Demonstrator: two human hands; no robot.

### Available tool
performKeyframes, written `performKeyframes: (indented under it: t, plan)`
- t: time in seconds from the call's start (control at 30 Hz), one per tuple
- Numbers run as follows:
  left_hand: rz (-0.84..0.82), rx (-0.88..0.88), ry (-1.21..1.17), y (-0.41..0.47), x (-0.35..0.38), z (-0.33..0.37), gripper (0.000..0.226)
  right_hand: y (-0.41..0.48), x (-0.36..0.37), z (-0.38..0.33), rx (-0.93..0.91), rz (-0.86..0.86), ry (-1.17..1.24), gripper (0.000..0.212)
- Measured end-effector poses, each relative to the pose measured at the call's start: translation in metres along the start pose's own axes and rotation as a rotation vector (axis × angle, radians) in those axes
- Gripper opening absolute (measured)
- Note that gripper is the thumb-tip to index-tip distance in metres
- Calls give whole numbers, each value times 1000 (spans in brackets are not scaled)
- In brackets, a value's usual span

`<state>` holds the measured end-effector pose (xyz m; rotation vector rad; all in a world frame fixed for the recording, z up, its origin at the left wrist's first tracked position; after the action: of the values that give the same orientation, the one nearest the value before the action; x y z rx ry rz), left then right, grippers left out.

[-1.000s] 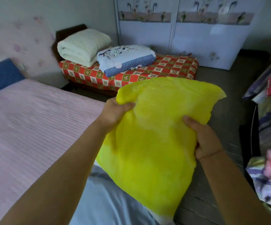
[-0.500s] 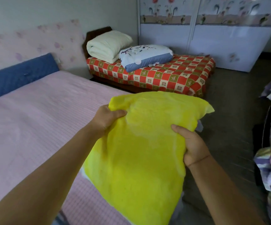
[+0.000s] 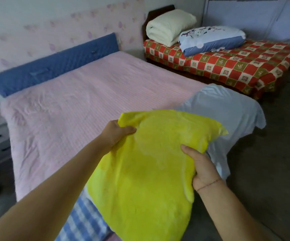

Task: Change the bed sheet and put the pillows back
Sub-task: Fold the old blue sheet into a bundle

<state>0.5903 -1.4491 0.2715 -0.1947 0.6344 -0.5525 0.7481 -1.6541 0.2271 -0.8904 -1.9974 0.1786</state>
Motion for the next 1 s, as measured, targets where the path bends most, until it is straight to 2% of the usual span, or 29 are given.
performKeyframes:
  t: [0.07,0.1,0.17,0.2,0.3,0.37,0.5,0.57,0.67,0.7,0.77,0.8,0.9,1.0]
  plan:
    - [17,-33,13,-10,-25,-28,42,-7,11,34,10,-1,4,59]
    - [23,-45,13,-13,-38,-43,42,-10,18,50,16,-8,5,52]
    - [28,-64,32,-16,-63,-71,41,-15,29,84,20,6,-6,25]
    - [26,-70,49,-15,-76,-86,39,-18,34,103,32,22,-4,20]
    - [10,-65,75,-8,-111,-128,18,-24,52,164,104,59,18,22]
    - [-13,-63,87,-2,-133,-153,12,-26,60,202,129,90,62,24]
    - [-85,-83,127,16,-165,-214,31,-29,65,284,207,147,115,39]
    - [-97,-113,201,25,-170,-252,36,-27,55,325,242,209,52,46]
    - [-110,-193,283,28,-164,-317,40,-24,31,373,275,284,-73,39]
    - [-98,-213,287,30,-163,-335,47,-22,23,383,276,301,-125,55]
    - [-55,-183,333,37,-162,-360,69,-15,8,395,255,291,-208,111]
    - [-58,-160,381,42,-161,-370,81,-13,2,399,242,270,-219,124]
    - [-86,-183,443,51,-167,-391,102,-21,1,408,317,238,-216,123]
    - [-155,-211,408,41,-186,-406,90,-44,0,432,418,182,-191,117]
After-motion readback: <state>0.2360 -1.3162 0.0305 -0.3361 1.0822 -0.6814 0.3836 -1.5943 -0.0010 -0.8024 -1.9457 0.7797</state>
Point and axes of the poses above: each hand's wrist, its own y-axis towards the middle knuckle, its own x-axis out of the palm, z = x × y, the point moved 5 cm from there along y, towards the middle knuckle, and after that the axes turned 12 degrees about y, right-handed, at the moved point
